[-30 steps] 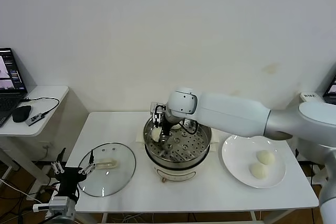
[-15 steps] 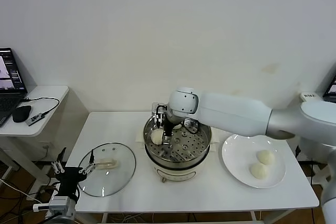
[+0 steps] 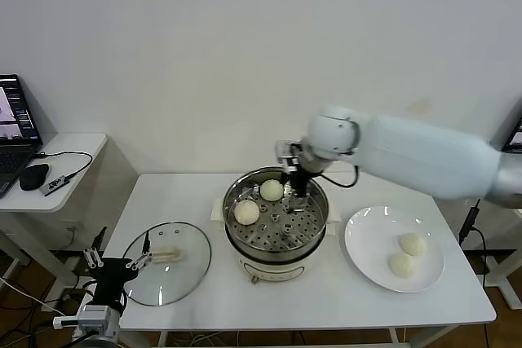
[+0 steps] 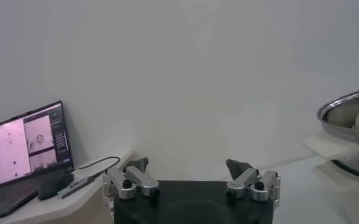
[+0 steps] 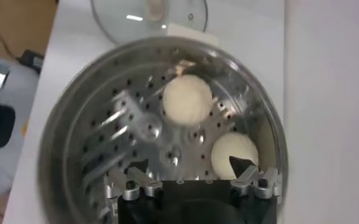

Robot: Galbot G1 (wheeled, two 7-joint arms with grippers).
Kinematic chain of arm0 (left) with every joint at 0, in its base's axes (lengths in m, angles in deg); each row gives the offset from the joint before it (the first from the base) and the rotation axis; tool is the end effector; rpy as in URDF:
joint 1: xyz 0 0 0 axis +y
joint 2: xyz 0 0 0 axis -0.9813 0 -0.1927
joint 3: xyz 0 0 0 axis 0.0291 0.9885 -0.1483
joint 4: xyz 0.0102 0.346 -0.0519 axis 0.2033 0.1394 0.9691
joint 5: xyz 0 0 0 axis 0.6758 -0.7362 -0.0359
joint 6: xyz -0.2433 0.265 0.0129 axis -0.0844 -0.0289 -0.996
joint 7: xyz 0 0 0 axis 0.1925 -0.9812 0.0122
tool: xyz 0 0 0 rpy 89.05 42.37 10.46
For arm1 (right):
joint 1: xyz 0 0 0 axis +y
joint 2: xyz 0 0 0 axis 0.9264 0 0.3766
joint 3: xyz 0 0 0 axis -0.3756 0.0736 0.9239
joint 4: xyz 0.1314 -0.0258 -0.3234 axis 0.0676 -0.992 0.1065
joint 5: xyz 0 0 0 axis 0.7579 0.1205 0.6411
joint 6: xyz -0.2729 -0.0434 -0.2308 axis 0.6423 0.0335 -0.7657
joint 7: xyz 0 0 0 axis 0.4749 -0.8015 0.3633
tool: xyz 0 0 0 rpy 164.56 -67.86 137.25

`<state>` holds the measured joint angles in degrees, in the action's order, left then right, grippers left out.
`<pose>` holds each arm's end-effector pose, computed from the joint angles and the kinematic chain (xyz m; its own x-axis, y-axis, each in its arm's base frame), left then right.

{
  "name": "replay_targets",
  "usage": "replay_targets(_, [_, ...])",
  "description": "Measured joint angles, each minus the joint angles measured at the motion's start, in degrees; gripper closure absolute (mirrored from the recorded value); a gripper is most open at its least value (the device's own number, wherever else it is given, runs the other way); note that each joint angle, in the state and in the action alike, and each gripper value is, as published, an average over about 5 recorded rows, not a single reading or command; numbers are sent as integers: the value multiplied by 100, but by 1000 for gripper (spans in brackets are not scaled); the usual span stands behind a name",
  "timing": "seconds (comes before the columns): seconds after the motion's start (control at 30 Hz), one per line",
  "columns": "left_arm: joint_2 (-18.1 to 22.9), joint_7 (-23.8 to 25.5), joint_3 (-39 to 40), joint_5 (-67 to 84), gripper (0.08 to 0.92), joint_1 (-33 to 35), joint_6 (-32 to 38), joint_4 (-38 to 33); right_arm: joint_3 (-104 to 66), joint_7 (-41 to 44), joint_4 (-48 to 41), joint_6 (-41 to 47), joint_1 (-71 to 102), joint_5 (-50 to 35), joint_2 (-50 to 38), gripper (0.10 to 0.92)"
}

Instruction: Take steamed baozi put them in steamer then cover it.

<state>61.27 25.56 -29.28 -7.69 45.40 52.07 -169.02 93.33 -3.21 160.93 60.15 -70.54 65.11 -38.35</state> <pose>0.1729 0.0837 -0.2748 -0.9906 -0.1284 0.0468 -0.1057 0.9368 0.3334 0.5031 0.0222 -0.0343 -0.2157 -0.2579 0.9418 -0.9507 -0.1647 -0.2628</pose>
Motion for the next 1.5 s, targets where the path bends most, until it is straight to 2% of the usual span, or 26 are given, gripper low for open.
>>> replay_targets(0.33, [-8, 1, 64, -43, 177, 70, 29, 26, -548, 620, 503, -799, 562, 1026, -1705, 203])
replay_targets(0.67, [53, 2, 105, -89, 177, 120, 28, 59, -2179, 869, 554, -1420, 2612, 2105, -2778, 203])
replay_targets(1.0, [68, 2, 43, -96, 177, 170, 28, 85, -3520, 840, 282, -1731, 4390, 2901, -2849, 203])
replay_targets(1.5, [139, 4, -72, -96, 177, 175, 31, 178, -4037, 587, -565, -1837, 5126, 3549, -2164, 203])
